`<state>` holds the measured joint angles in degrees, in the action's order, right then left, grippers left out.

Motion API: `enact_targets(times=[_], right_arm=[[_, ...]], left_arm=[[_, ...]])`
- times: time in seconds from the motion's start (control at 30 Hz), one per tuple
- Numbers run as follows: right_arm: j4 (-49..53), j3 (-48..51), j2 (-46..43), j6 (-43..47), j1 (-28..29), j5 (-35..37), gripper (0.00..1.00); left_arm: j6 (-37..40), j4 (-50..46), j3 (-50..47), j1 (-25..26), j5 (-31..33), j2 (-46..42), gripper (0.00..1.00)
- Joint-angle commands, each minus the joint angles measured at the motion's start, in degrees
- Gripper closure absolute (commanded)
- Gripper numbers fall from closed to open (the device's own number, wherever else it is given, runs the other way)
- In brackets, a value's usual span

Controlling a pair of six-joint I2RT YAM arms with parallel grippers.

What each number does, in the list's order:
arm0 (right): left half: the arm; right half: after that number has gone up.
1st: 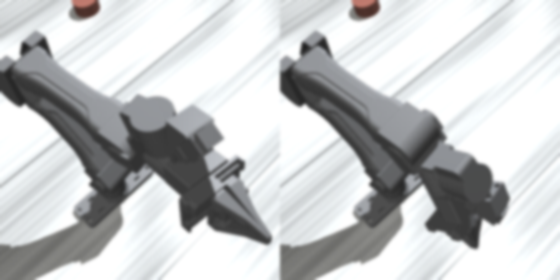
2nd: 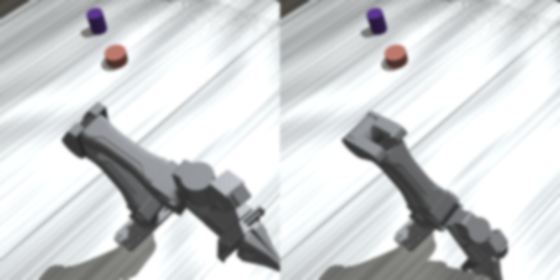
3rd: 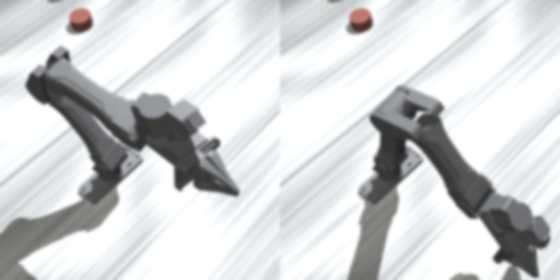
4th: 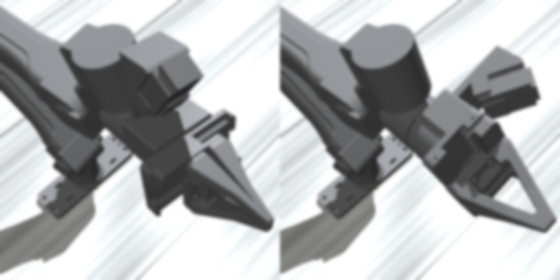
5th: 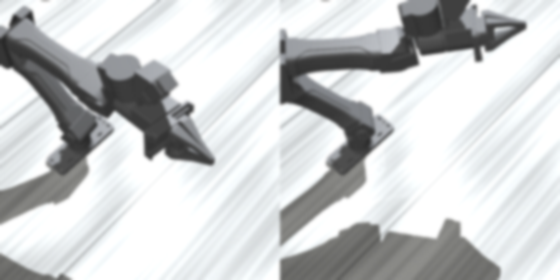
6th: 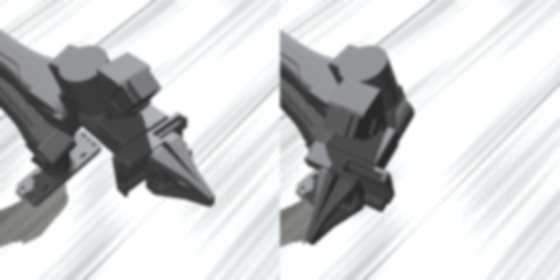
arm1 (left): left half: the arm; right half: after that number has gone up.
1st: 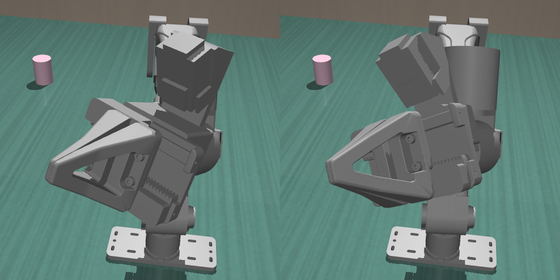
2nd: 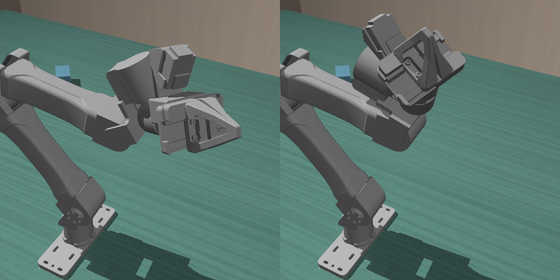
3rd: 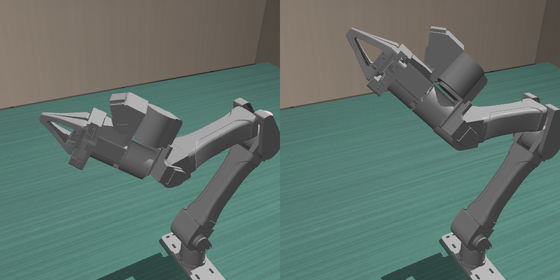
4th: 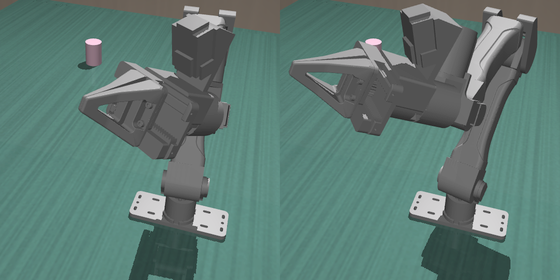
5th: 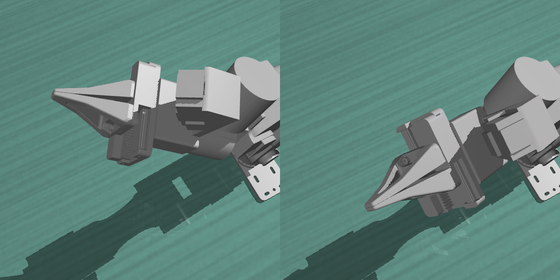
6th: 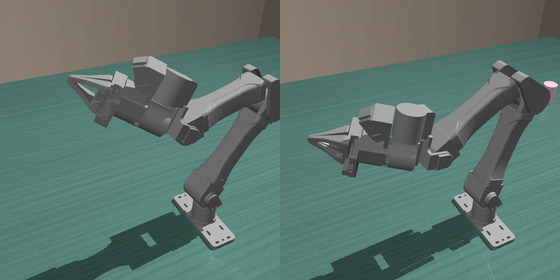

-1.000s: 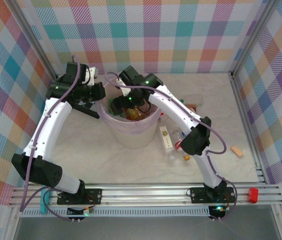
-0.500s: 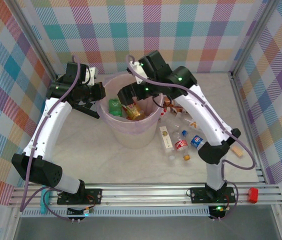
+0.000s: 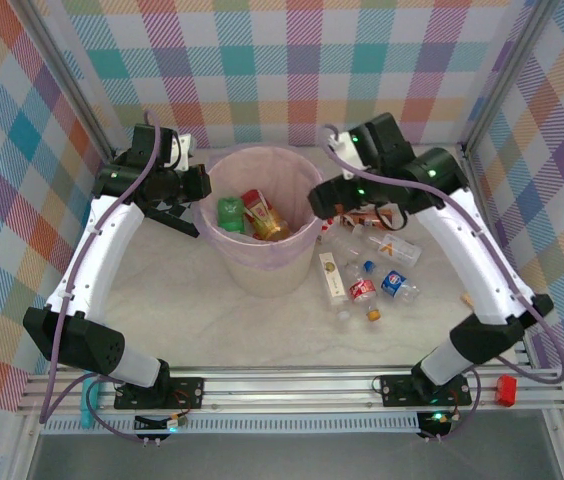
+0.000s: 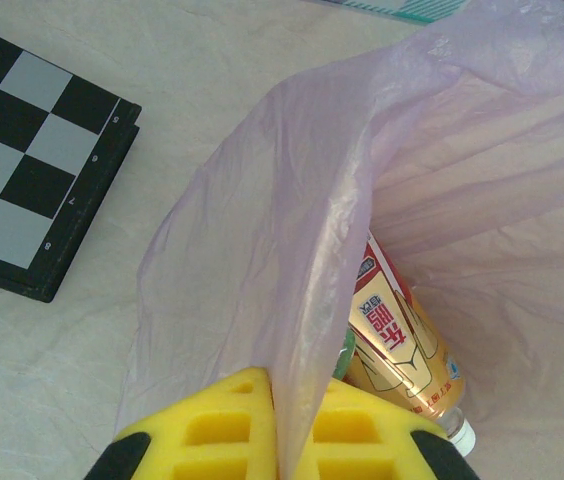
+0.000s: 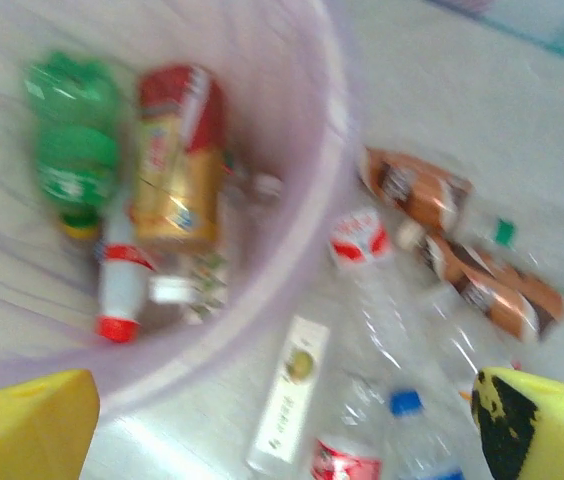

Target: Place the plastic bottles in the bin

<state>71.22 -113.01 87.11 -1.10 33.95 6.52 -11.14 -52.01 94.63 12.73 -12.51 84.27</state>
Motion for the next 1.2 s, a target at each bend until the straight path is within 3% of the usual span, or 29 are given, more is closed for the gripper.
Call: enact_targets(times=[0.0,0.13,0.27,0.57,0.73,1.17], right_arm=[[-2.7,8.8,-5.4,6.0,-5.3,-0.2,0.06],[-6.9,23.6,-10.0,16.6,-12.2,4.7,0.02],[-12.9,35.1,-10.8,23.0,-19.8,0.1,0.02],[-20.8,42.8,-2.9,29.2,-31.6,-10.1,0.02],[-23.9,43.3,3.4,33.7,-32.9,-10.8,0.00],[-28.6,40.4,15.9,33.7,-33.7,-15.4,0.01]], left_arm=[[-2.0,0.6,-0.9,0.8,-3.1,-0.1,1.00],[-2.4,2.0,-3.3,0.9,-3.1,-2.2,1.00],[-0.8,0.1,-1.5,0.9,-3.1,-1.4,1.00],[0.5,-2.1,0.2,0.8,-2.4,-1.1,1.00],[0.4,-2.0,0.4,0.8,-2.5,-1.2,1.00],[0.5,-2.3,1.1,0.7,-2.3,-0.1,1.00]])
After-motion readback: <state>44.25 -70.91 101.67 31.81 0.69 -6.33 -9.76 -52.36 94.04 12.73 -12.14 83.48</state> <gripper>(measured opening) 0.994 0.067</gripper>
